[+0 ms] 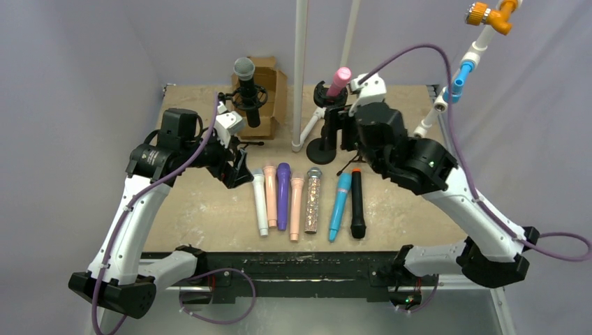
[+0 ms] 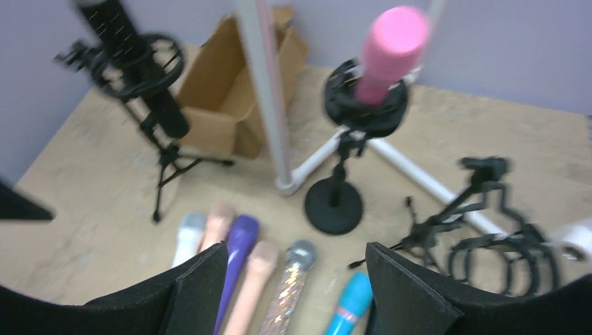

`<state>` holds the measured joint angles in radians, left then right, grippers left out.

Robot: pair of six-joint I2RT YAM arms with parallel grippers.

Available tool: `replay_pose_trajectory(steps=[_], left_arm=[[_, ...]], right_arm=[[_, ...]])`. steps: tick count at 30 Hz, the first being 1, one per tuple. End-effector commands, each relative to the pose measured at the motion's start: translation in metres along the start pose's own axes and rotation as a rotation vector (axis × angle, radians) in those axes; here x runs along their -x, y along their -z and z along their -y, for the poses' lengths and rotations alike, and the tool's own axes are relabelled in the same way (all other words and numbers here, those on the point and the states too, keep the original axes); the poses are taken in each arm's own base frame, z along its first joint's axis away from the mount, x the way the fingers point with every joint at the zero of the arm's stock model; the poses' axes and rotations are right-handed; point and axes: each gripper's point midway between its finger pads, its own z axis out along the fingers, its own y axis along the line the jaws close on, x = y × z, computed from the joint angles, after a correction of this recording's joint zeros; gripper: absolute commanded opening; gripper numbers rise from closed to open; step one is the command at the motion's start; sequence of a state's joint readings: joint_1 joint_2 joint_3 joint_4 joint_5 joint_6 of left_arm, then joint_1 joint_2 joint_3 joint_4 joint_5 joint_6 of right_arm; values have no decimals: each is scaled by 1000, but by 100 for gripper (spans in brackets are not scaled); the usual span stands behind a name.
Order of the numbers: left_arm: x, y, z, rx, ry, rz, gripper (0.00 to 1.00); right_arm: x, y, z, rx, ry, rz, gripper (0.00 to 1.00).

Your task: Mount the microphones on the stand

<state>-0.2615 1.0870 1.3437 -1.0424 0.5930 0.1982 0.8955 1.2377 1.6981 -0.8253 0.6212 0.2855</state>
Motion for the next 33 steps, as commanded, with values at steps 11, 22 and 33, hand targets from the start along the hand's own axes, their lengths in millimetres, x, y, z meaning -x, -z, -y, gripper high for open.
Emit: replay_pose_trajectory(steps=[11,22,33], left_arm=[[14,34,-22,98,99,111,100],[3,30,-28,111,136,93,100],[-3,27,-27,93,133,72,100]], right_arm=[[-213,-63,-169,233,27,-456,64],[-286,-124,-170,110,47,-517,54],[-308,-157,-158,60,-10,-539,43]])
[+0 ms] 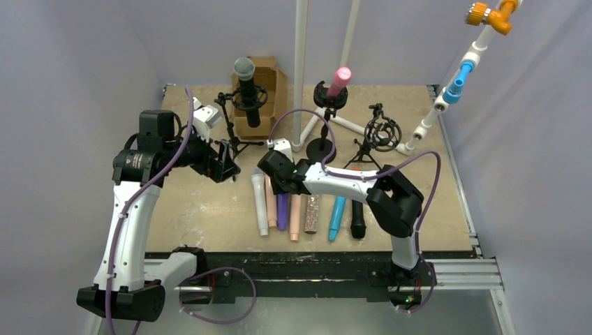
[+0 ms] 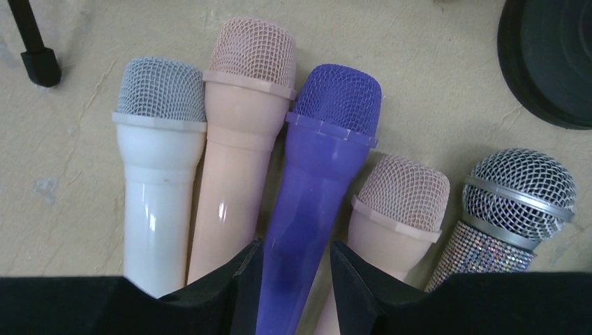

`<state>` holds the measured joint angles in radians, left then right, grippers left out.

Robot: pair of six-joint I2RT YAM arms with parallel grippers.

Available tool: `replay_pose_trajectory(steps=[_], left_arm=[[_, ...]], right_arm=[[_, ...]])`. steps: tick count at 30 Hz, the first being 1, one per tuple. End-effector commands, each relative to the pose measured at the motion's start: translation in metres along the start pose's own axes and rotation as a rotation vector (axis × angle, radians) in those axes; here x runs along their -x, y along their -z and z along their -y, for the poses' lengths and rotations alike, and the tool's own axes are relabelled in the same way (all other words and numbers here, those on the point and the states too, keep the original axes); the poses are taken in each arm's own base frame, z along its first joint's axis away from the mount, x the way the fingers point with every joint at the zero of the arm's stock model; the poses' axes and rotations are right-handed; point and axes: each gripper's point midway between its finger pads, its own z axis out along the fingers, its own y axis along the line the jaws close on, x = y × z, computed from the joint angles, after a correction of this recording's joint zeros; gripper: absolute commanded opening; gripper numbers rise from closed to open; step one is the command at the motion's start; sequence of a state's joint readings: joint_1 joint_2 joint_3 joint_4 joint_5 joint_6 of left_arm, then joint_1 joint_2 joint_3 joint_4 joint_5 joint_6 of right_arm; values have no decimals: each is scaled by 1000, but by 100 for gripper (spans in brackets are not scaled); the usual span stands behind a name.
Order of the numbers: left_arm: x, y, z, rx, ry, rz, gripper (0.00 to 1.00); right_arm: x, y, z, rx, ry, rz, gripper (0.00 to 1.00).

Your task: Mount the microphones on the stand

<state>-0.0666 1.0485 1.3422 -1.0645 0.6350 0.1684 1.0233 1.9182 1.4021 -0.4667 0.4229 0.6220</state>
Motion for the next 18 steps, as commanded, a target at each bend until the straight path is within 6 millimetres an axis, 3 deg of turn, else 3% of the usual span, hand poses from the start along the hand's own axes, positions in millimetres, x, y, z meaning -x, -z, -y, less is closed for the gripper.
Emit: replay_pose_trajectory(steps=[1,13,18], left_arm=[[-2,0,3,-23,0,1,100],[-6,0,4,-35,-8,-17,100],[-10,-4,6,-61,8,-29,100]], right_arm=[[9,-6,-8,29,-57,29,43],[-16,-35,1,-44,-58,-18,51],[-9,-31,4,-49,-74,8,43]])
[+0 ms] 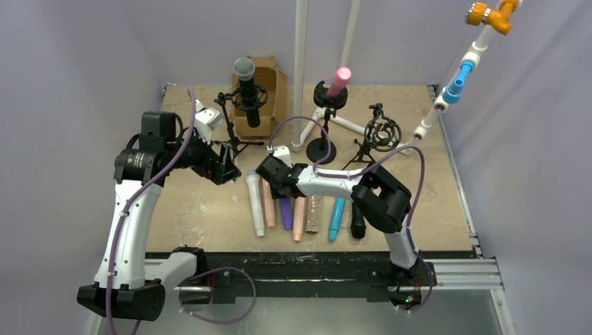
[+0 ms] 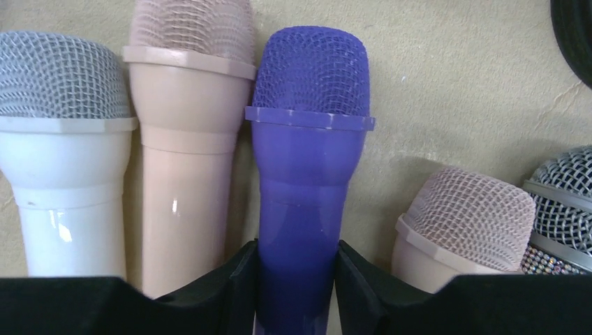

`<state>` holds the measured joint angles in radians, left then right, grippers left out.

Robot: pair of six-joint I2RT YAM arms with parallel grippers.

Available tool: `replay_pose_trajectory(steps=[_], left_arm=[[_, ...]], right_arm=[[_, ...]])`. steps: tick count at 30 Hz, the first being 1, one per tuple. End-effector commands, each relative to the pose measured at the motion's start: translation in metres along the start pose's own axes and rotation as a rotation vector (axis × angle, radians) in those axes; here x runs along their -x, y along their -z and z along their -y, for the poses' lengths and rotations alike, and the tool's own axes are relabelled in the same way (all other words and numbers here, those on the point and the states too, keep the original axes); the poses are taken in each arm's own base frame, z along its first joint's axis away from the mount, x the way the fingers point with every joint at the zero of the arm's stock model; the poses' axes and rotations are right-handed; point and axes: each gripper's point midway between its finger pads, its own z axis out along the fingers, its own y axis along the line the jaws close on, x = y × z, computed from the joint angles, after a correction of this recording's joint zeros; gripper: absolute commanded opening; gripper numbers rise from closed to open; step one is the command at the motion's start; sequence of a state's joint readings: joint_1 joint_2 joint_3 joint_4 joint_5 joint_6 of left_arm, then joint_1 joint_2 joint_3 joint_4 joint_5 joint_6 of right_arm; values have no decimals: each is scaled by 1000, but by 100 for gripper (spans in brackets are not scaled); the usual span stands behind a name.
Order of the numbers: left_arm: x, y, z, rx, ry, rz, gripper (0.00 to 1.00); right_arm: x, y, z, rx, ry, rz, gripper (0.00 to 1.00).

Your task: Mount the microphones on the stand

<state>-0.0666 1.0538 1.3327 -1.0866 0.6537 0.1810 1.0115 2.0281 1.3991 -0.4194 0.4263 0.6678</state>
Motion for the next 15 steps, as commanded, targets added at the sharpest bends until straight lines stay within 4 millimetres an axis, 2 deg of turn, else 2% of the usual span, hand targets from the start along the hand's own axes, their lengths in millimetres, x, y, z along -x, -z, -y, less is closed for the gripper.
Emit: replay_pose_trajectory(steps=[1,4,8,12,15], left_arm=[[-3,-3,3,-39,0,-7,100],[-4,-4,5,-49,4,-9,100],[-5,-4,10,-79,17,-9,100],[-8,-8,19,-149,42,-13,100],[-8,-10,34,-248,60,7,100]], right_arm=[[20,12,-1,7,-55,67,38],[45,34,-3,33,-90,130,23],[88,78,-2,71,-153,249,13],[125,135,-4,179,-229,371,9],[160,198,-11,309,-281,539,7]])
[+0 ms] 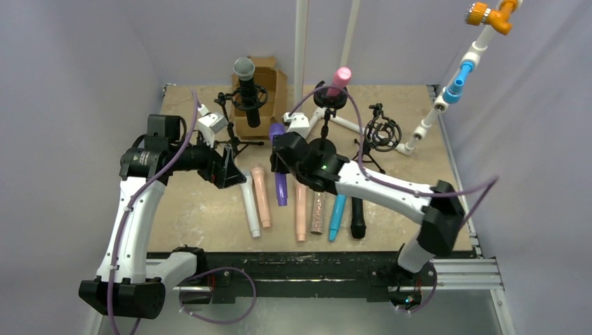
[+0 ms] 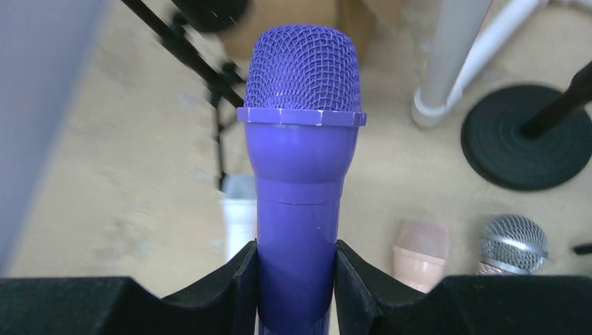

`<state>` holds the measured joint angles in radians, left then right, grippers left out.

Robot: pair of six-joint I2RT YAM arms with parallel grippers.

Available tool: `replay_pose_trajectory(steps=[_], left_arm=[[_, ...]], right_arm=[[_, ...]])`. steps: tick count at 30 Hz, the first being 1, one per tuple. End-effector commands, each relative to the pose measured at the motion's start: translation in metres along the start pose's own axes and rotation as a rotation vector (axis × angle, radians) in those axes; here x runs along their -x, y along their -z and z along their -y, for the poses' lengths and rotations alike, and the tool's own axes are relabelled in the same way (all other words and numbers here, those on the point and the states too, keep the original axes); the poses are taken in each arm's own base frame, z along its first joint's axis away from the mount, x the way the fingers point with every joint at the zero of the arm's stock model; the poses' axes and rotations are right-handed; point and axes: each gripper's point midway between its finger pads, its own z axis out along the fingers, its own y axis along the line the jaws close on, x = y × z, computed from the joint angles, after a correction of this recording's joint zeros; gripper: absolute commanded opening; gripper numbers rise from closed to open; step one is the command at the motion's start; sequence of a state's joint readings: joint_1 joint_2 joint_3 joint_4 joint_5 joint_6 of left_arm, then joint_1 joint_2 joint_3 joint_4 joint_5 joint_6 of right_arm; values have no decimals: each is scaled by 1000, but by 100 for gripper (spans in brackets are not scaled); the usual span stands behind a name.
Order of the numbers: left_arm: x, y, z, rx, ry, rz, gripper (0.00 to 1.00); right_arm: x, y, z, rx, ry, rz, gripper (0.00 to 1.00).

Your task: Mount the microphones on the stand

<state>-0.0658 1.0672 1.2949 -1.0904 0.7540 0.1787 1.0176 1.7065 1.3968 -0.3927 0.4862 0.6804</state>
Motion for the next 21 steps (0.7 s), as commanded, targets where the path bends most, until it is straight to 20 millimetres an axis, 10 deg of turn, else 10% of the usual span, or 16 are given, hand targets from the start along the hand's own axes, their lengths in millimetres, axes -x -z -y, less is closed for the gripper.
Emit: replay_pose_trajectory(steps=[1,8,21], left_arm=[[1,-4,28,-185,21,38,100],[16,8,73,-356,-61,109,100],[26,-1,81,-393,-124,146,96]], right_arm=[[92,78,-36,195,-140,308,7],[150,143,-66,317,-193,572,5],[157,176,-115,426,-172,679,9]])
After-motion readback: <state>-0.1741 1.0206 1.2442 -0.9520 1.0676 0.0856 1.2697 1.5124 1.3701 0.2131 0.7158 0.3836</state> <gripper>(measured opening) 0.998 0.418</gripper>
